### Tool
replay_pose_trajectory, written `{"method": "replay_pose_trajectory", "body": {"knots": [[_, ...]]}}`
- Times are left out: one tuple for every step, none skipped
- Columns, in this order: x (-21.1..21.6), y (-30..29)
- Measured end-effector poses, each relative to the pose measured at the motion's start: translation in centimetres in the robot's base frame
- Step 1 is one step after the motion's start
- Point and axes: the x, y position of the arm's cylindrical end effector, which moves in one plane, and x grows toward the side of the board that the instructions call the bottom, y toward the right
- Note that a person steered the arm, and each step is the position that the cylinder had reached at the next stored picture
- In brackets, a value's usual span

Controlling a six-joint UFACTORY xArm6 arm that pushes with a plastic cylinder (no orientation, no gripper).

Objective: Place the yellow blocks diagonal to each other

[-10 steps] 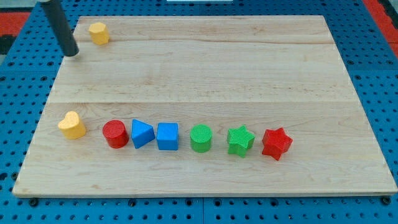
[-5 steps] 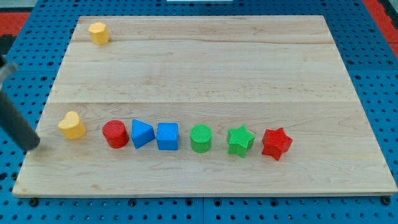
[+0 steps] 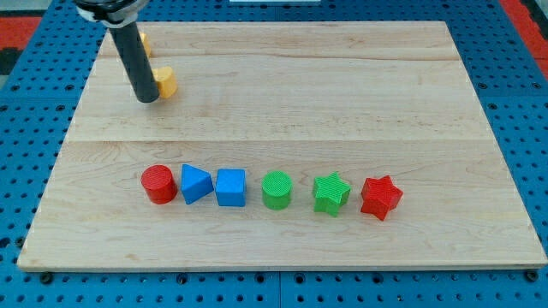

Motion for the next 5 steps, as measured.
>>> {"method": "replay_pose_trajectory", "body": {"knots": [[0.5, 2.8], [-5.1, 0.5], [-7.6, 0.6], [-7.8, 2.0], [-6.7, 9.7]]}}
